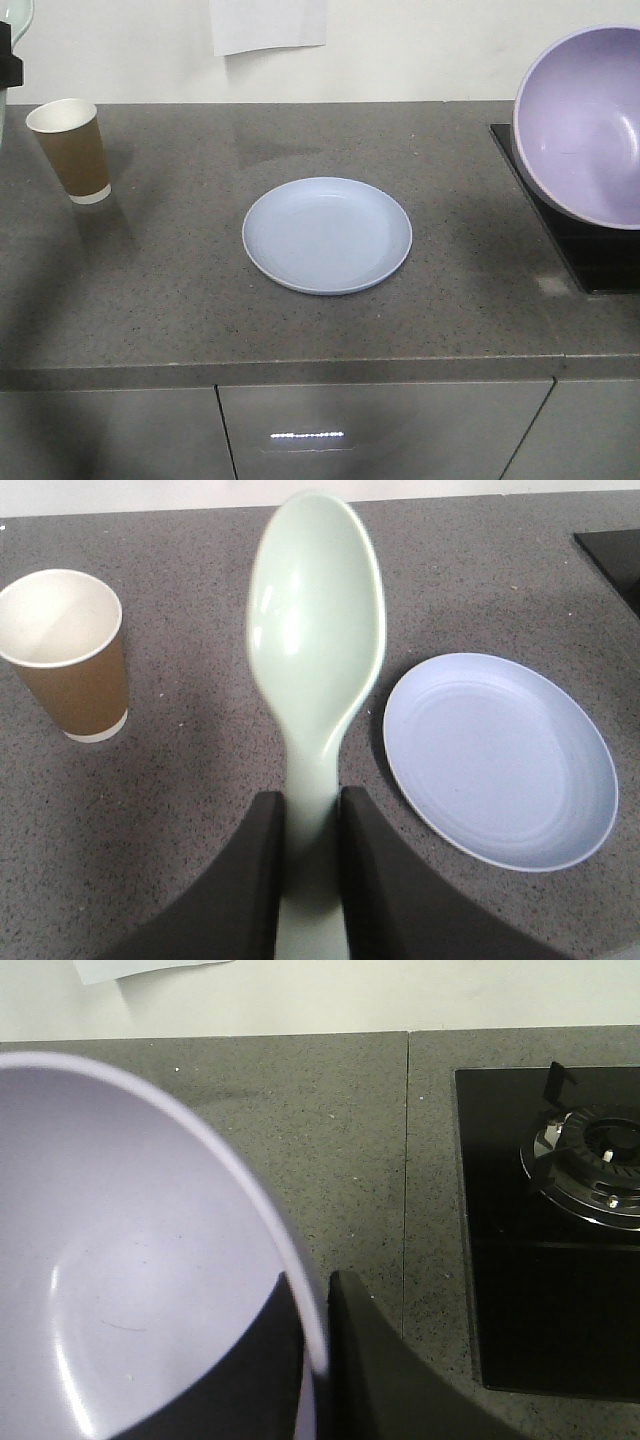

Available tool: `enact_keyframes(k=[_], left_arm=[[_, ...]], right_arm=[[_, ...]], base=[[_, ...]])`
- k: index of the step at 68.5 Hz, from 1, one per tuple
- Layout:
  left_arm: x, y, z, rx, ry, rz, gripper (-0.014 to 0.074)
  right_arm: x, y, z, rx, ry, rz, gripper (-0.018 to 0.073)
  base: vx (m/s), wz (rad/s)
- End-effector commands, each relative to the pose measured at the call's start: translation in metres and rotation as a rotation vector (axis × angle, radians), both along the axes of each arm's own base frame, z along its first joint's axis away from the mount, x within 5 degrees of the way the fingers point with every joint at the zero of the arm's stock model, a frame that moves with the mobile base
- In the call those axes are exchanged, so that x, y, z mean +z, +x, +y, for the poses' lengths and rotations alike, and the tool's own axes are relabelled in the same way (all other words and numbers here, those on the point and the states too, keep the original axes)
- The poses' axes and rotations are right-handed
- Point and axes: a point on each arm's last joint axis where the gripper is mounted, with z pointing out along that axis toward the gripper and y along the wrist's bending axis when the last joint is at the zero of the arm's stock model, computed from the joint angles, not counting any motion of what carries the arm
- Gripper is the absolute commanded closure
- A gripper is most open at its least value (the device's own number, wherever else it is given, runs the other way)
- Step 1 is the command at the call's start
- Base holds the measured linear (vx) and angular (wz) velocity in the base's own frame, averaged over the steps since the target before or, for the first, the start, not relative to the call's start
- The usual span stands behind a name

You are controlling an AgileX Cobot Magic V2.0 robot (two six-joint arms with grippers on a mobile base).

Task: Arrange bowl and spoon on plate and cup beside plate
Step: 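Drive the base up to the counter with the pale blue plate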

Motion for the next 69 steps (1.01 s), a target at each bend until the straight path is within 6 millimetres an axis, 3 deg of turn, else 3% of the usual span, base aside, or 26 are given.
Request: enact_keyframes(k=[1,69], left_arm=[[0.0196,-0.0077,-0.0022,0.007,-0.03,-0.104,0.0603],[0.0196,-0.0077,-0.0022,0.007,-0.03,-0.104,0.0603]], right_arm=[[0.0168,-0.0033,0.0,-0.011,0.006,-0.107,0.057],[0.0168,-0.0033,0.0,-0.011,0.006,-0.107,0.057]], base=[[0.09,-0.02],[0.07,-0.01]])
